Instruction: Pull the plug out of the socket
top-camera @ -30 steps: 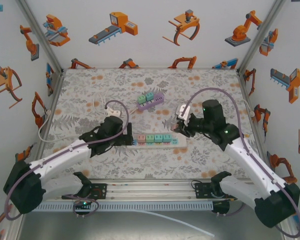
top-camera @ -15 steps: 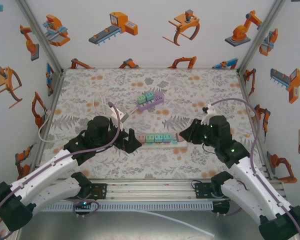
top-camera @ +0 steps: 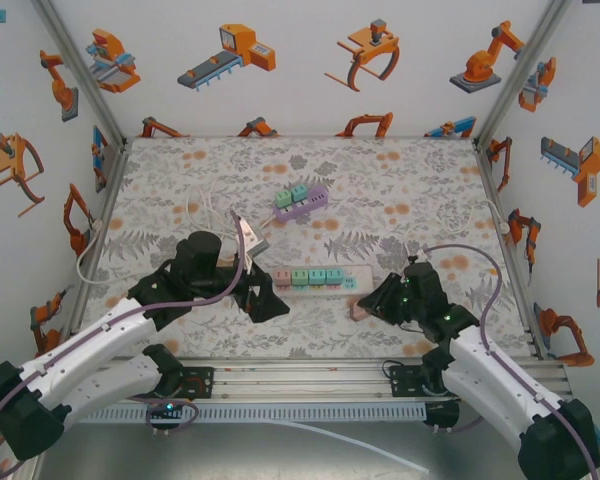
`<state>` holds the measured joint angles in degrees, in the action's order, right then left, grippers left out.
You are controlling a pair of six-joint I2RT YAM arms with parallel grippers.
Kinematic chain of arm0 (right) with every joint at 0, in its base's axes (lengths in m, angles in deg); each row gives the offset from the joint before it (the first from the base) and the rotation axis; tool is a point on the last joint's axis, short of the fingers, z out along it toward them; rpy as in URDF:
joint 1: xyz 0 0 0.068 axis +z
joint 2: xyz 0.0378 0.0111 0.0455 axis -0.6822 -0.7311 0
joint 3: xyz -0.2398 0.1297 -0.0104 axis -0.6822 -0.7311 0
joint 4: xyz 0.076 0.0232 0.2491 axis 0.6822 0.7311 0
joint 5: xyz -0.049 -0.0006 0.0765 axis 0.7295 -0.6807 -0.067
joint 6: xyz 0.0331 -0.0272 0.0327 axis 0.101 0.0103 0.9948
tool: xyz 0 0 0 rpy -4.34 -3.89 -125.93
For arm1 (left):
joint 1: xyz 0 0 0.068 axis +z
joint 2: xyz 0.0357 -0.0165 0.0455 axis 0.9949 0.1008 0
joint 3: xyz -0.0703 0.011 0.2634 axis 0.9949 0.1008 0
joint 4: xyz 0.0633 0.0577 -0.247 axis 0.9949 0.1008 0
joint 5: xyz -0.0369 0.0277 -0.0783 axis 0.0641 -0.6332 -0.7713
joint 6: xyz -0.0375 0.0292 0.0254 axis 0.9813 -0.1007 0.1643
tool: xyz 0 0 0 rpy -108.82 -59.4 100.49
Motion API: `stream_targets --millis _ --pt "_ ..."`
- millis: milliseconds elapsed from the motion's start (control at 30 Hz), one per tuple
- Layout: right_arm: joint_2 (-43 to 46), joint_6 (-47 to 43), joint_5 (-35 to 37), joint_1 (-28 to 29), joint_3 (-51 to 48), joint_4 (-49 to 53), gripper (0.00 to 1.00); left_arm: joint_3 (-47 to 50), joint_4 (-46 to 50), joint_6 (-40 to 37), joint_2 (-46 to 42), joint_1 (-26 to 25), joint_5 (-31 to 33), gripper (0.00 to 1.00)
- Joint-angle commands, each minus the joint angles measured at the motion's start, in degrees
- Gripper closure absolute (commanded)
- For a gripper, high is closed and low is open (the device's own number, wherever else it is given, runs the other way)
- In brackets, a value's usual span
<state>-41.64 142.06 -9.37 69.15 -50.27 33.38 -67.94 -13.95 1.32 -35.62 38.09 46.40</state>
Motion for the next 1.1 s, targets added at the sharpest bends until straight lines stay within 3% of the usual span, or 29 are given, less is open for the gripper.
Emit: stream_targets --millis 0,500,867,1067 --pt "0.1 1.2 1.3 0.2 -1.2 -4.2 0.85 -1.7 -0.6 -1.8 0.4 -0.4 -2.4 0.03" --pt "5.3 -0.5 5.4 0.2 -2.9 4.3 0.56 -1.4 -0.6 -1.6 0.7 -1.1 0.8 0.03" --pt "9.4 -1.3 9.6 0.2 0.7 12.4 0.52 -1.6 0.4 -1.2 1.4 -1.7 3.8 0.03" --pt "10.9 -8.0 13.8 0.2 8.1 16.4 0.51 -1.2 1.4 -1.0 0.2 -1.8 7.6 0.03"
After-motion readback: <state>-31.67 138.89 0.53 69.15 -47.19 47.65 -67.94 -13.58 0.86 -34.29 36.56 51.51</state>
